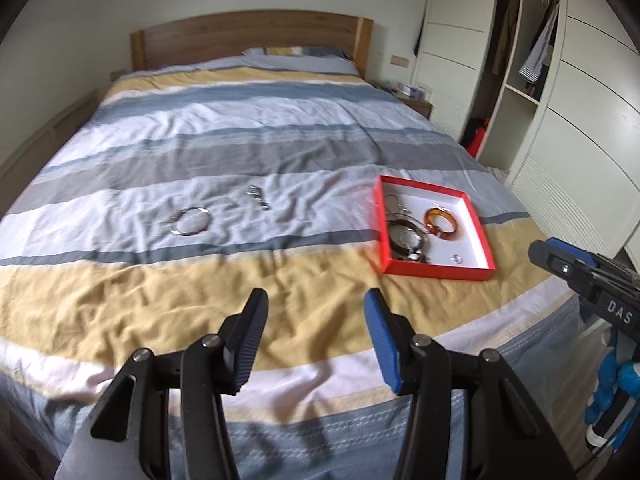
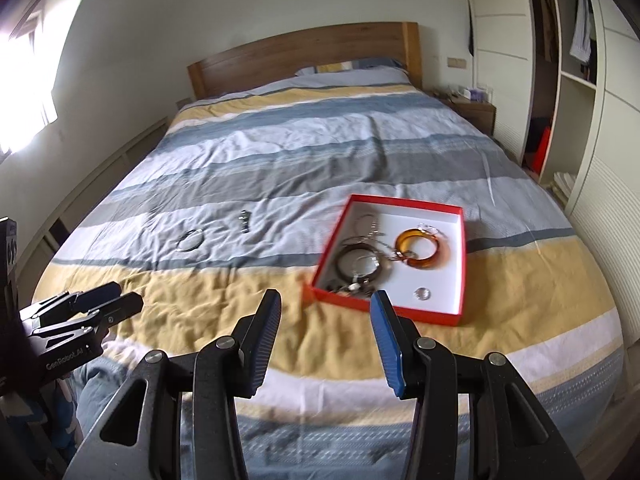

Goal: Organize jewelry
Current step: 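Withdraw both tools from the box toward the silver bangle and watch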

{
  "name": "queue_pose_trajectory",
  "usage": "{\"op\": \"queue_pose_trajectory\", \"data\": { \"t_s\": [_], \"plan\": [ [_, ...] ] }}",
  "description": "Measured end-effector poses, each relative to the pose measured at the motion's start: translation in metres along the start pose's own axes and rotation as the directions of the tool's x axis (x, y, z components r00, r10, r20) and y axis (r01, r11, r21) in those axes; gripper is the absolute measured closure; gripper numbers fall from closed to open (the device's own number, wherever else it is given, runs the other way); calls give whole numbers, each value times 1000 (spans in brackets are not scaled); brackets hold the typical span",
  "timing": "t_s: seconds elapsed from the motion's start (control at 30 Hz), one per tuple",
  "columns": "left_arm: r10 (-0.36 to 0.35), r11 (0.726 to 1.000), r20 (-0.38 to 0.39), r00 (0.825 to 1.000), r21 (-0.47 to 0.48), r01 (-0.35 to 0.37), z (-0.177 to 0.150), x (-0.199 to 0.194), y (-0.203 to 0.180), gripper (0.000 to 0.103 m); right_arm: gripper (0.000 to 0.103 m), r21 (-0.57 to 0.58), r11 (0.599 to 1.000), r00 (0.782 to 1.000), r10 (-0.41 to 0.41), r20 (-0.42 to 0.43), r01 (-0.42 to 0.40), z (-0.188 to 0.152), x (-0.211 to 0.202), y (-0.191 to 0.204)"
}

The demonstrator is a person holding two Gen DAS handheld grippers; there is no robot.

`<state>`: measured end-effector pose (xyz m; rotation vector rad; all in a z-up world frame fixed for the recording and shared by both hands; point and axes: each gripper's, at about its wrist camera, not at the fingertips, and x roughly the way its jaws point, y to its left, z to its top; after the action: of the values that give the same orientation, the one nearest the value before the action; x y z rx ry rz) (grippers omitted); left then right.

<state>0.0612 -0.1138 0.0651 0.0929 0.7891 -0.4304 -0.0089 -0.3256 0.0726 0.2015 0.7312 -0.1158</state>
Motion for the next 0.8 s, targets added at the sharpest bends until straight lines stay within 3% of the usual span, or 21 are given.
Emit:
{"op": "queue_pose_trajectory", "data": {
  "t_s": [0.47,0.8],
  "plan": [
    [111,990,86,990,-94,-103,-35,-67,54,55,57,-106,992,998,67,7,-66,-26,-31,83],
    [148,980,99,984,-147,-132,-47,-84,77,55,53,-136,988,994,87,63,-78,-26,-54,100]
  ]
}}
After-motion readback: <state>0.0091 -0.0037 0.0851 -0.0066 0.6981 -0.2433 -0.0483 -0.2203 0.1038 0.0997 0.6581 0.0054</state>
